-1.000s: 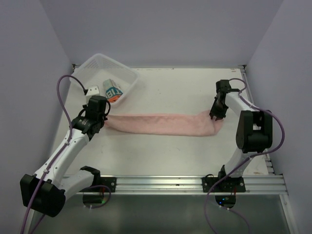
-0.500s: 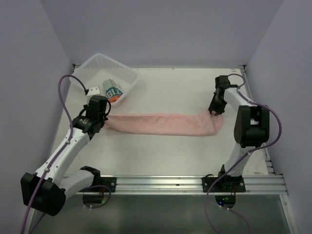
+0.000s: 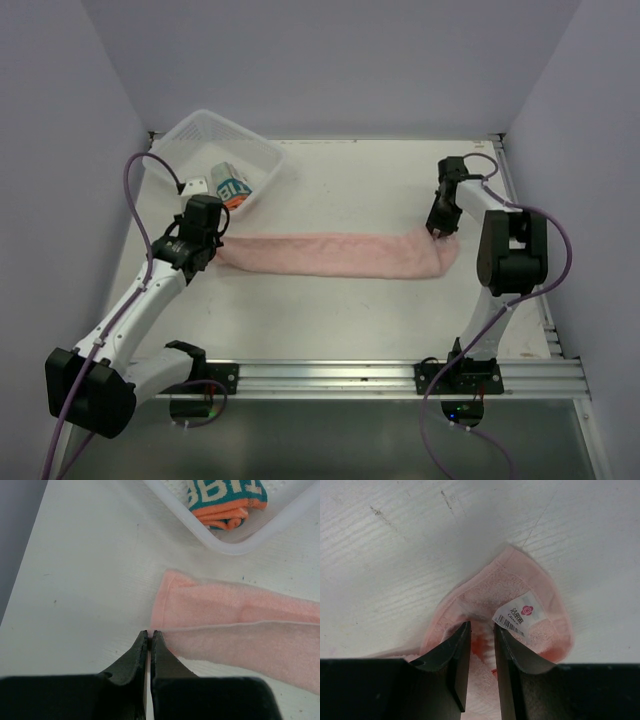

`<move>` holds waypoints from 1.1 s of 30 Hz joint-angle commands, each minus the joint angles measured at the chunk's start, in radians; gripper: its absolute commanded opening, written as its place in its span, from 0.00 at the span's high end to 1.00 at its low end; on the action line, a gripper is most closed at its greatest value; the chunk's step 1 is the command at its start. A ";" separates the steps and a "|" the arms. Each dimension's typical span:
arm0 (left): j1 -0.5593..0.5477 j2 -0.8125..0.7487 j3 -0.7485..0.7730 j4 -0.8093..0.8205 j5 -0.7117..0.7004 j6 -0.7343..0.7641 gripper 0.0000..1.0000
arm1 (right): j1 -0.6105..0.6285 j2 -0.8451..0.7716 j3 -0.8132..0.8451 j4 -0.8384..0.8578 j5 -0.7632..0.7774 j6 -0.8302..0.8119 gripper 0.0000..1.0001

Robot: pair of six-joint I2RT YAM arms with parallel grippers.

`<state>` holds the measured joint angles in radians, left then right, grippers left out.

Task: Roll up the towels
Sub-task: Flatten the towel

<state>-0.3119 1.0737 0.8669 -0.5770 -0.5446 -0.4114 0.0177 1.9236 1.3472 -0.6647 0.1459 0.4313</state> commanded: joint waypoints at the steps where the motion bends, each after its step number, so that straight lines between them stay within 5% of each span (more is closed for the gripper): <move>1: 0.000 0.002 0.011 0.049 0.005 -0.007 1.00 | 0.031 -0.046 -0.028 0.036 0.033 -0.031 0.70; 13: 0.004 0.003 0.012 0.049 0.012 -0.006 1.00 | 0.159 -0.259 -0.180 0.056 0.027 -0.035 0.70; 27: 0.013 0.011 0.012 0.052 0.037 -0.001 1.00 | 0.221 -0.422 -0.485 0.168 -0.178 -0.045 0.73; 33: 0.014 0.011 0.012 0.052 0.032 -0.003 1.00 | 0.347 -0.572 -0.609 0.235 -0.148 -0.011 0.74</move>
<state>-0.3077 1.0828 0.8669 -0.5690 -0.5114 -0.4107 0.3126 1.4548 0.7883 -0.4953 0.0067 0.4038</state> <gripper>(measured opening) 0.027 0.262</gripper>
